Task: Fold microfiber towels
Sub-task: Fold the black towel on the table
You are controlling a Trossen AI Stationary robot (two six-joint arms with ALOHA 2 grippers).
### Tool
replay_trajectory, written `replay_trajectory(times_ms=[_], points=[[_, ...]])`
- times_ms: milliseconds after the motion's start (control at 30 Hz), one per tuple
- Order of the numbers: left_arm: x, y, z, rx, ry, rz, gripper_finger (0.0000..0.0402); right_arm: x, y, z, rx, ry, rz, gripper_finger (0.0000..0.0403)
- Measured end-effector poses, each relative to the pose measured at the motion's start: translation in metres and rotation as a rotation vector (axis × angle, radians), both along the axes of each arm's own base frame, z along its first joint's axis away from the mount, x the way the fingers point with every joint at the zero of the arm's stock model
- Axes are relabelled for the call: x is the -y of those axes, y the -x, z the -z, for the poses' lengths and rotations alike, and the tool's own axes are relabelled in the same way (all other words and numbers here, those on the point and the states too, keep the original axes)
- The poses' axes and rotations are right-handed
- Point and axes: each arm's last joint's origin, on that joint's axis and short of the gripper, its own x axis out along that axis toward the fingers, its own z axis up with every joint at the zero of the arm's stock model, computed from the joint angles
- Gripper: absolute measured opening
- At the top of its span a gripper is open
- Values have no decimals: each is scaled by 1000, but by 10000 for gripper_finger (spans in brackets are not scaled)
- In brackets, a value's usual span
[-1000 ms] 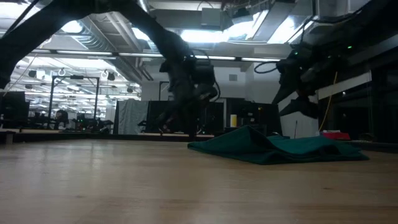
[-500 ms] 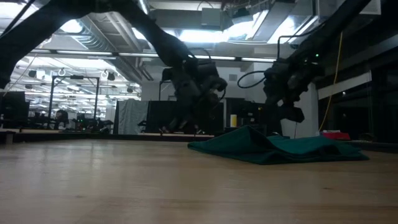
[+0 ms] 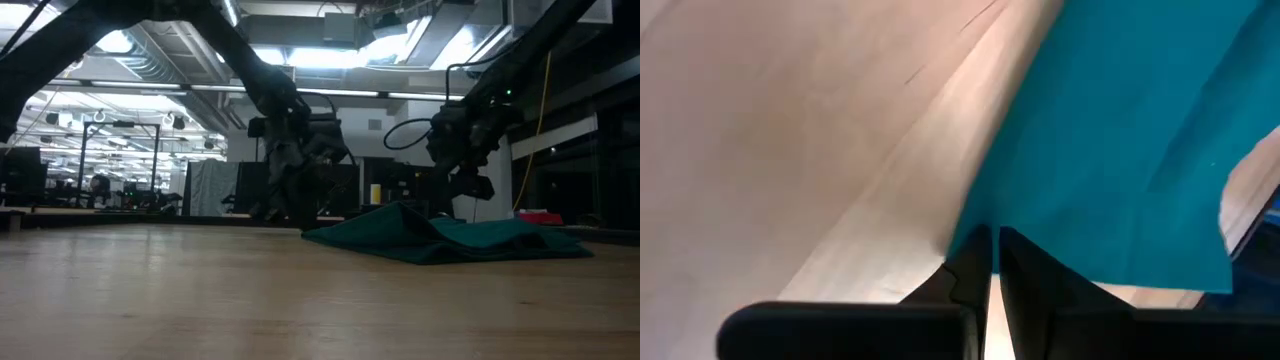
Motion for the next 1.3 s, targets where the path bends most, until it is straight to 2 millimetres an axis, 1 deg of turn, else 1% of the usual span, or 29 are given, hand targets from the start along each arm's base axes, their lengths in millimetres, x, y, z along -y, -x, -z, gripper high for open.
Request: replay_trajectory(times_ms=[300, 500, 567, 767, 833, 933, 1067, 1133, 1200, 1300], points=[[-1, 0, 0, 17, -19, 30, 20, -1, 0, 0, 4, -15, -6, 233], [1, 0, 0, 26, -29, 51, 20, -2, 1, 0, 16, -36, -13, 225], [-2, 1, 0, 28, -22, 45, 20, -2, 0, 0, 29, -47, -17, 223], [-24, 13, -17, 57, -55, 1, 20, -4, 1, -1, 38, -73, -23, 233], [-28, 16, -22, 69, -72, -4, 20, -5, 1, 0, 34, -84, -23, 240], [-31, 19, -33, 82, -148, 4, 20, -5, 1, 0, 34, -86, -23, 248], [-28, 18, -30, 72, -167, 27, 20, -5, 1, 0, 35, -84, -24, 254], [-27, 15, -31, 95, -176, 24, 20, -5, 1, 0, 36, -86, -24, 253], [-28, 10, -33, 142, -191, 17, 20, -5, 1, 0, 37, -86, -25, 250], [-30, 2, -43, 246, -167, -20, 20, -5, 1, 0, 38, -86, -25, 243]])
